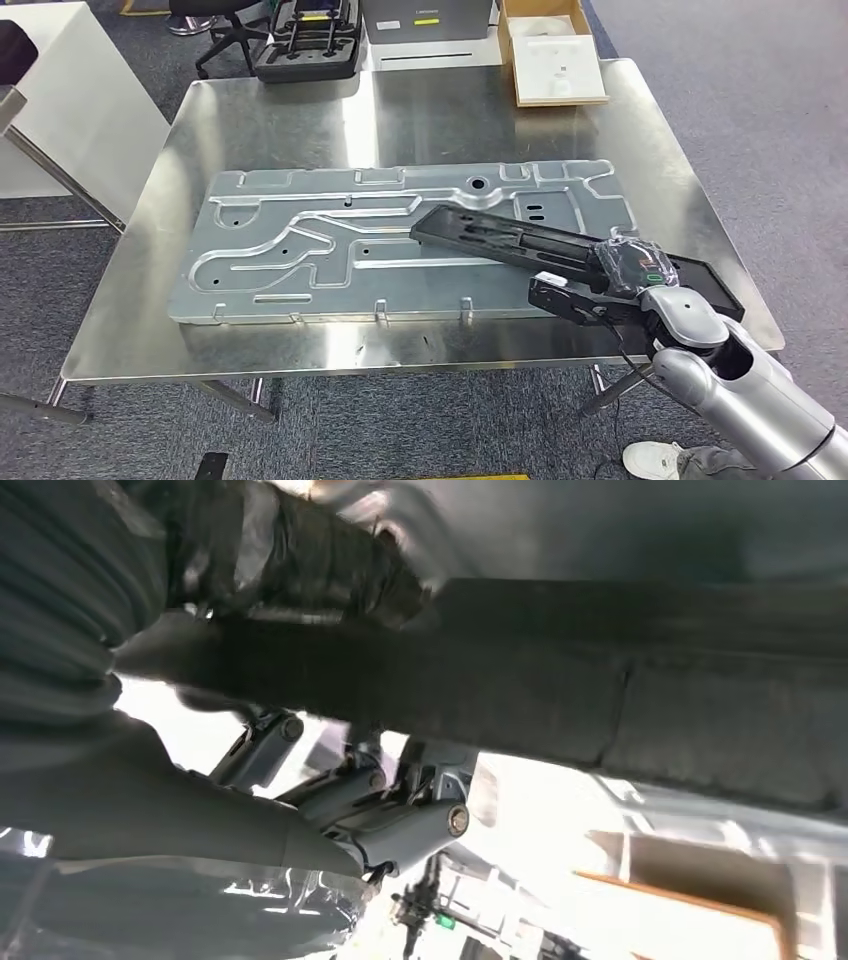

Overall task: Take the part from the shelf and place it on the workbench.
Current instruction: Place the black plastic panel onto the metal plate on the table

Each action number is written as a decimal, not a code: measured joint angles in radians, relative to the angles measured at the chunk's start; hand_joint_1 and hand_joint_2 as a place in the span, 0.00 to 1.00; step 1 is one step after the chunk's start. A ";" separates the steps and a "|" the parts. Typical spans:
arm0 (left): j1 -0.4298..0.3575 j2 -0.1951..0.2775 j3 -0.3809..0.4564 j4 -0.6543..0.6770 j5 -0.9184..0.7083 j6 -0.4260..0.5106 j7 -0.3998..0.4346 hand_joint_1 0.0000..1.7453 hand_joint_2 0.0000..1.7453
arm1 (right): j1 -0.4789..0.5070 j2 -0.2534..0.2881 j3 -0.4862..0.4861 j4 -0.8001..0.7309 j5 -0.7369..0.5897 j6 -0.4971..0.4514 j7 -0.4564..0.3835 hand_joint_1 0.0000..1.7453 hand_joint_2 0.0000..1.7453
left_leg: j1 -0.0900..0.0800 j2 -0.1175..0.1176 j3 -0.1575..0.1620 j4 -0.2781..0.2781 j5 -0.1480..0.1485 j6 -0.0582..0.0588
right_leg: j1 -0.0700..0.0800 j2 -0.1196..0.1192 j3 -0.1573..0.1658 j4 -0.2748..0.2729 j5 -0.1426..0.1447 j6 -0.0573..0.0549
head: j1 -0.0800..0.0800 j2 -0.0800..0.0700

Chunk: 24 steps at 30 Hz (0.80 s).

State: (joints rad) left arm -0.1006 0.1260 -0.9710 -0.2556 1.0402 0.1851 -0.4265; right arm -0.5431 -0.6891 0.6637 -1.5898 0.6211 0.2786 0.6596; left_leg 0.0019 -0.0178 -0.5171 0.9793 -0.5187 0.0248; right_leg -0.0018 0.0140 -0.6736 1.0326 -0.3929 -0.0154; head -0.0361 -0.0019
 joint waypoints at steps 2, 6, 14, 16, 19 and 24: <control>0.000 0.000 0.000 0.000 0.000 -0.001 0.000 0.00 1.00 | 0.005 -0.002 0.001 0.014 0.007 0.006 0.000 0.00 0.00 | 0.000 0.000 -0.001 -0.001 0.000 -0.003 | 0.000 0.000 0.002 0.000 0.001 -0.001 | 0.000 0.000; 0.000 0.000 0.000 0.000 0.004 -0.003 0.000 0.00 0.50 | 0.011 -0.006 0.002 0.037 0.012 0.008 -0.002 0.00 0.00 | 0.000 0.000 0.000 -0.001 0.001 -0.009 | 0.000 0.000 0.005 0.000 0.003 -0.002 | 0.000 0.000; 0.001 -0.001 0.007 0.000 0.037 0.049 0.028 0.00 0.00 | 0.014 -0.009 0.001 0.049 0.053 -0.012 0.006 0.00 0.00 | -0.001 0.000 0.007 0.000 0.003 -0.012 | -0.002 0.000 0.013 -0.001 0.005 -0.002 | 0.001 0.000; 0.001 -0.002 0.013 0.000 0.042 0.064 0.041 0.00 0.00 | 0.015 -0.009 0.001 0.042 0.073 -0.031 0.012 0.00 0.00 | -0.001 0.000 0.007 0.000 0.003 -0.012 | -0.002 0.000 0.014 -0.001 0.005 -0.002 | 0.001 0.000; 0.001 -0.004 0.019 0.000 0.044 0.080 0.056 0.00 0.00 | 0.018 -0.008 0.000 0.025 0.099 -0.049 0.017 0.00 0.00 | -0.001 0.000 0.007 0.000 0.003 -0.012 | -0.002 0.000 0.014 -0.001 0.005 -0.002 | 0.000 0.000; 0.001 -0.005 0.025 0.000 0.051 0.096 0.074 0.00 0.50 | 0.023 -0.005 -0.001 0.005 0.114 -0.060 0.011 0.00 0.00 | -0.002 0.000 0.007 0.002 0.002 -0.010 | -0.003 0.000 0.014 -0.002 0.005 -0.001 | 0.000 0.000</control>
State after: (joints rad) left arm -0.0997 0.1208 -0.9461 -0.2556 1.0908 0.2807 -0.3526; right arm -0.5199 -0.6943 0.6625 -1.5845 0.7350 0.2191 0.6706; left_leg 0.0003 -0.0174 -0.5105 0.9815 -0.5171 0.0144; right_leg -0.0050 0.0135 -0.6595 1.0307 -0.3877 -0.0160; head -0.0356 -0.0019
